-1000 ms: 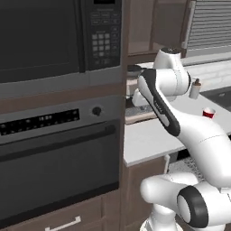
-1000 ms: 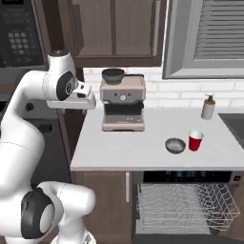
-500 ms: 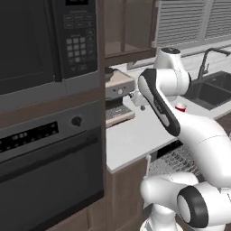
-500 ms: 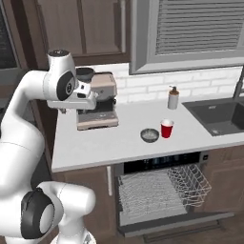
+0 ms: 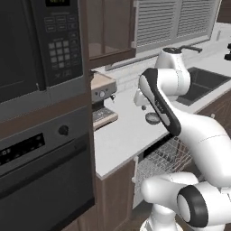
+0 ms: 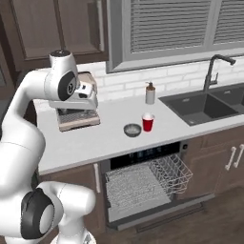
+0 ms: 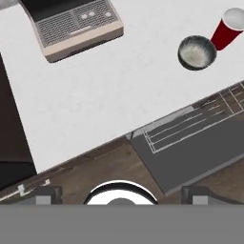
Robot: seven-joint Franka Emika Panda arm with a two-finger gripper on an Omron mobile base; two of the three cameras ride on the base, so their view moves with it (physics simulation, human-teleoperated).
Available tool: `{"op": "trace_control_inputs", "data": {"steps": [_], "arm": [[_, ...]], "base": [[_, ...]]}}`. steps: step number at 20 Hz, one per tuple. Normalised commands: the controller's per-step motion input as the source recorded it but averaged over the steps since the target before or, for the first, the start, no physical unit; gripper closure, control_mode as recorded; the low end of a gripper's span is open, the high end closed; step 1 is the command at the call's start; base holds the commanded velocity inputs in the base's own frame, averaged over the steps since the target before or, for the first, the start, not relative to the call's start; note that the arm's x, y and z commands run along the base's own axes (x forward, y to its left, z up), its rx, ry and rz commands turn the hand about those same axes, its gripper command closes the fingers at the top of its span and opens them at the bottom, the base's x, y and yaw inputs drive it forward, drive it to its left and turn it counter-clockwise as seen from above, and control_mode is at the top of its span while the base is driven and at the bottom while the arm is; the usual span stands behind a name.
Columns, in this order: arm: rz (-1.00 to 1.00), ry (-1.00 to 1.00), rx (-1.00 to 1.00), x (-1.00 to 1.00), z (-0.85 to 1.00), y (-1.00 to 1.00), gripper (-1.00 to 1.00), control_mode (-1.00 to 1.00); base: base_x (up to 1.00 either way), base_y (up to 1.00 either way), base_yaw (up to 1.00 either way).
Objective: Pick up the cup and bowl from the counter, place them in the dishwasher, and close the dishwasher door.
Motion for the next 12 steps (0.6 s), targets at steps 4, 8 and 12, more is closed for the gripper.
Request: {"op": "trace_control_inputs", "data": {"steps": [4,8,12], "arm": [[0.00,0.00,0.00,0.00,0.00,0.00,-1.00,1.00],[0.00,0.00,0.00,0.00,0.00,0.00,-1.00,1.00],[0.00,0.00,0.00,0.00,0.00,0.00,-1.00,1.00]], "base": [[0.02,0.34,-0.26],[0.05,0.41,-0.28],[0.08,0.47,-0.28]]}}
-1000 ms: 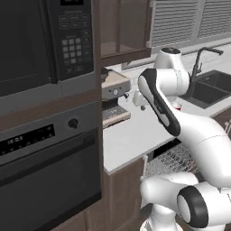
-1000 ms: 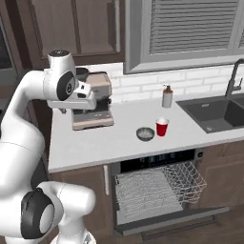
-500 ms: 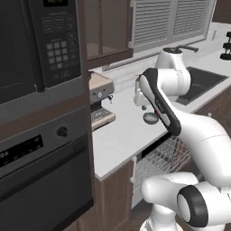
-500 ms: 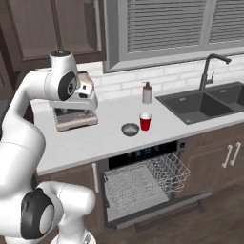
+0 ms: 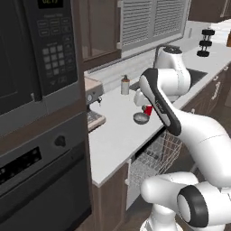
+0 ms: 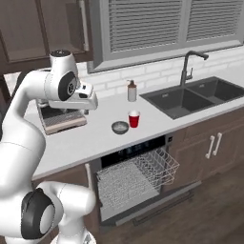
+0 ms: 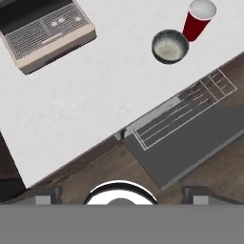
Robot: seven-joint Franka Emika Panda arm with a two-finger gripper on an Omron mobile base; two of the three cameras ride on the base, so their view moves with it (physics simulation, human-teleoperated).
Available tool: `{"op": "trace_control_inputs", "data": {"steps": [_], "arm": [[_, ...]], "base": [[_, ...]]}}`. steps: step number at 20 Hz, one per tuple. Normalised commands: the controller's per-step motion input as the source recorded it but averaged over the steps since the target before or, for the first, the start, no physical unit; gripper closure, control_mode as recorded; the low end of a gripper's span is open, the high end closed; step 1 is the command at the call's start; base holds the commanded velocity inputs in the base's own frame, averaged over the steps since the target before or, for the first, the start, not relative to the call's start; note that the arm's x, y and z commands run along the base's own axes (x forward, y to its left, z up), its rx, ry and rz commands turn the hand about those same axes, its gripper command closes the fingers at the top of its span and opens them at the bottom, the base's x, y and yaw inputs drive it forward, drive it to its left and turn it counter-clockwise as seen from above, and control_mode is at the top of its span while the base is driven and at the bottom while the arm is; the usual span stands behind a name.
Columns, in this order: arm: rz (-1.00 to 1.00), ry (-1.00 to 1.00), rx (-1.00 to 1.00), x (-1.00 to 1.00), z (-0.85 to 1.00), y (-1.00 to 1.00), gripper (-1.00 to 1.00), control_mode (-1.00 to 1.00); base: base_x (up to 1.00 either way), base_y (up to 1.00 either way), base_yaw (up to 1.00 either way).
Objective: Pick up the cup and bowl from the counter, place them in the dishwasher, and close the dishwasher door.
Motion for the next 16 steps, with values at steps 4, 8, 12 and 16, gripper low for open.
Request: {"op": "trace_control_inputs", "data": {"steps": [4,8,12,16], "arm": [[0.00,0.00,0.00,0.00,0.00,0.00,-1.00,1.00],[0.00,0.00,0.00,0.00,0.00,0.00,-1.00,1.00],[0.00,0.00,0.00,0.00,0.00,0.00,-1.00,1.00],[0.00,0.00,0.00,0.00,0.00,0.00,-1.00,1.00]], "base": [[0.12,0.51,-0.29],[0.21,0.43,-0.29],[0.19,0.39,-0.31],[0.00,0.33,-0.28]]}}
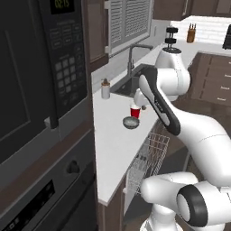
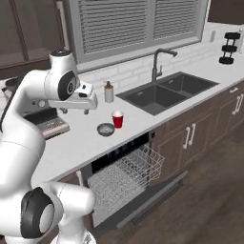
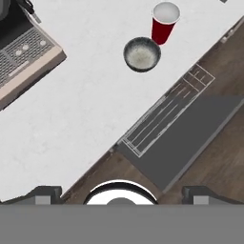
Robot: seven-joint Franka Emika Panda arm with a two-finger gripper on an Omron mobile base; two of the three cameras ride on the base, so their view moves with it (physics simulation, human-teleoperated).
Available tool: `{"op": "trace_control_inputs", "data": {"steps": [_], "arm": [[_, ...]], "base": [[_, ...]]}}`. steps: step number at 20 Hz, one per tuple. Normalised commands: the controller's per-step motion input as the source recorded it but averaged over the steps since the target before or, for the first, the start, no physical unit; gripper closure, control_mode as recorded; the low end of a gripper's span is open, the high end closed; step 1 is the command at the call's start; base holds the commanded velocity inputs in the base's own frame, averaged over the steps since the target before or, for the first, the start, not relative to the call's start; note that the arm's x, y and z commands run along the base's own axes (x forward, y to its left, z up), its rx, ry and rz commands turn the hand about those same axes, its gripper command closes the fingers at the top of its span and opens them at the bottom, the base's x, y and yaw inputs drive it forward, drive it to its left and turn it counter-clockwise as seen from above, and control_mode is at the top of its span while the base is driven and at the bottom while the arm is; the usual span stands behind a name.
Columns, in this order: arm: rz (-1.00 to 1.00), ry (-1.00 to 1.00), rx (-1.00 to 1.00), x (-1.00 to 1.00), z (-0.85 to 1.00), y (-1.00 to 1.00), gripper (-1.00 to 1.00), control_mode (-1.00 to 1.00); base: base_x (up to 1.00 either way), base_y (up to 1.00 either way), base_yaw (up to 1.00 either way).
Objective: Pick up the cup and bowl from the counter, place them in the dishwasher, and close the dishwasher door.
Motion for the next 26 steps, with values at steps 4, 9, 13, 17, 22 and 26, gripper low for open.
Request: {"op": "trace_control_inputs", "data": {"steps": [4,9,13,17,22,26], "arm": [[0.00,0.00,0.00,0.00,0.00,0.00,-1.00,1.00],[0.00,0.00,0.00,0.00,0.00,0.00,-1.00,1.00],[0.00,0.00,0.00,0.00,0.00,0.00,-1.00,1.00],[0.00,0.00,0.00,0.02,0.00,0.00,-1.00,-1.00],[-0.13,0.11,0.01,0.50,-0.10,-0.04,-1.00,-1.00],[-0.17,0.20,0.07,0.94,-0.27,-0.08,-1.00,-1.00]], "base": [[0.01,0.48,-0.29],[0.01,0.33,-0.23],[0.01,0.05,-0.11],[0.00,0.00,0.00],[0.00,0.00,0.00],[0.00,0.00,0.00]]}}
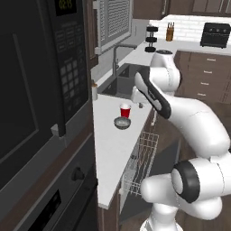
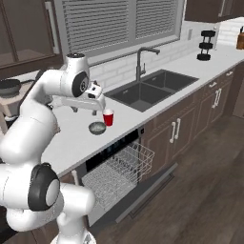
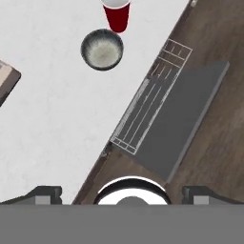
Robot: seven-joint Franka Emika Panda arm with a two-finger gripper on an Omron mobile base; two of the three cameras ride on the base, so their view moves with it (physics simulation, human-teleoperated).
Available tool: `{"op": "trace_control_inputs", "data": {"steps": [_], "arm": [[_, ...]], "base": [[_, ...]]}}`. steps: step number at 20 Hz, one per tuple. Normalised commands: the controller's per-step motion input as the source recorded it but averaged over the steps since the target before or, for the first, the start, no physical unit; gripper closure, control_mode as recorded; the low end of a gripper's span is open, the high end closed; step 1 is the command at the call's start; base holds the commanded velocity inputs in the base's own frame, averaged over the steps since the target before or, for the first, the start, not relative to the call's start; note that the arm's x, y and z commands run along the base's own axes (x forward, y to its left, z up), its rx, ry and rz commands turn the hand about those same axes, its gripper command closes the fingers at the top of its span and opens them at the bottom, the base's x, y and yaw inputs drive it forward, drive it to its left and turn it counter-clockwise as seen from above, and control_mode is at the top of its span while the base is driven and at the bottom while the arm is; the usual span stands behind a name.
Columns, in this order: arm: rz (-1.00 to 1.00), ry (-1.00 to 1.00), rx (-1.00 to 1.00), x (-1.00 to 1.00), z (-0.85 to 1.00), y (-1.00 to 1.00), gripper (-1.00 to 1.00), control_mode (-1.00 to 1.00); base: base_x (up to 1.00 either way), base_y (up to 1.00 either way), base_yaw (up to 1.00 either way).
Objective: Pick up the cup and bowl from the counter, place them in the dishwasher, and close the dishwasher door.
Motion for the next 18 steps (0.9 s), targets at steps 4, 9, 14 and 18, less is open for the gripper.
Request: {"op": "trace_control_inputs", "data": {"steps": [4,9,14,18], "arm": [[-0.15,0.16,0.07,0.98,-0.32,-0.08,-1.00,-1.00],[-0.06,0.11,0.03,0.85,-0.34,-0.04,-1.00,-1.00],[-0.03,0.03,0.00,0.64,-0.42,0.00,-1.00,-1.00],[0.00,0.01,0.00,0.44,-0.37,-0.06,-1.00,-1.00]], "base": [[0.00,0.00,0.00],[0.00,0.00,0.00],[0.00,0.00,0.00],[0.00,0.00,0.00]]}}
